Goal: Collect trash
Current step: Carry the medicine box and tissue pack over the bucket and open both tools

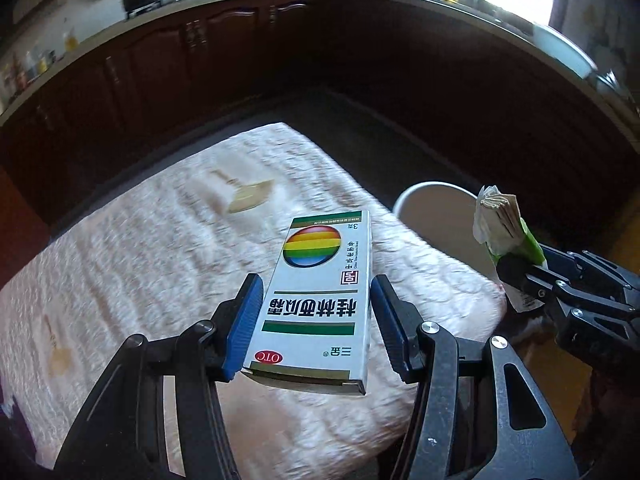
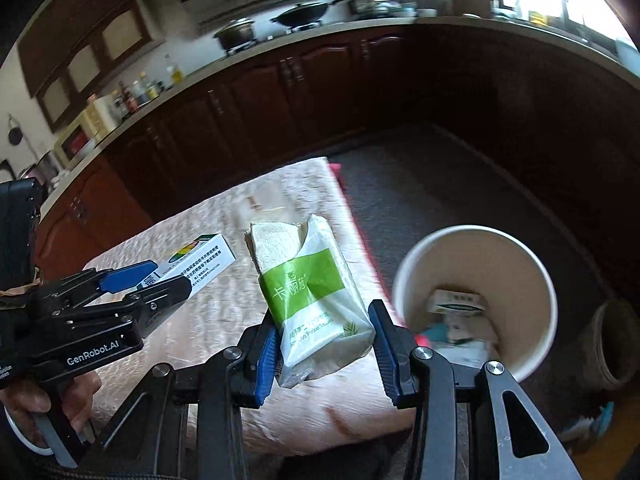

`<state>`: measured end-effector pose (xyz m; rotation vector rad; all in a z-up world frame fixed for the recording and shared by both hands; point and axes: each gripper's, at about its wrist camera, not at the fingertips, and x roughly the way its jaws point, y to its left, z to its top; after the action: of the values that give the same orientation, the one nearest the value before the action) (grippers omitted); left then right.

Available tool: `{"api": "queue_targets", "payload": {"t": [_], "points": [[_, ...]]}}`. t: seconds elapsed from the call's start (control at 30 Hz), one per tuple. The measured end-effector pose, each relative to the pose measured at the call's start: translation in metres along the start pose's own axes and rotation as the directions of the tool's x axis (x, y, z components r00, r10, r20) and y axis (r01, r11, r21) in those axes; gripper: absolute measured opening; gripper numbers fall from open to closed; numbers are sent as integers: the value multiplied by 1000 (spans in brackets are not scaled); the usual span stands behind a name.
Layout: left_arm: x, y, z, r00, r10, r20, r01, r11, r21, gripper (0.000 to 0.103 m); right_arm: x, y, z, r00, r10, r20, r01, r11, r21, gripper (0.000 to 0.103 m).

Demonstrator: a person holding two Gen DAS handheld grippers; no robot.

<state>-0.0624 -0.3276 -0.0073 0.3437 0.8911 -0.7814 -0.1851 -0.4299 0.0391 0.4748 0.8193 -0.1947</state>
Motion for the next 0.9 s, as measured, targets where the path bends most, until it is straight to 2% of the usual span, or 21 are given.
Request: {"api": "queue_targets", "payload": {"t": [0.27,0.3,0.33,0.37,0.57,0.67,0.7,0.77,0.8,0.83,0.9], "points": [[13,-48,17,999,-40,-6,40,997,73,53,-17,-44,-8,998,-57,5,57,995,83,41],[16,-55,20,999,-47,-9,48,996,81,46,-18,-51,-9,998,-67,5,66,993,96,41],[20,-60,22,999,-50,-20,51,995,89,23,-19,-55,-9,997,-73,5,72,992,104,41],[25,-65,25,998,-47,-40,51,994,93,21,-19,-60,-9,997,-79,3,78,991,112,41],[45,-83,31,993,-103,-58,109,989,96,21,-19,-95,-16,993,-117,-19,119,977,177,41],[55,-80,30,990,-111,-82,118,989,84,21,-17,-106,-21,992,-121,-33,126,972,197,41],[57,-78,28,986,-135,-99,143,987,78,21,-15,-108,-23,992,-122,-37,127,971,203,41],[58,-71,24,974,-187,-125,196,979,59,24,-11,-112,-26,993,-112,-47,120,968,220,41],[56,-67,23,968,-215,-132,224,973,54,35,-8,-111,-26,993,-108,-48,116,967,226,41],[53,-63,21,965,-228,-127,236,970,55,51,-7,-113,-27,994,-102,-50,111,966,233,41],[49,-57,19,966,-231,-119,238,970,55,63,-3,-113,-28,994,-93,-55,104,965,240,41]]}}
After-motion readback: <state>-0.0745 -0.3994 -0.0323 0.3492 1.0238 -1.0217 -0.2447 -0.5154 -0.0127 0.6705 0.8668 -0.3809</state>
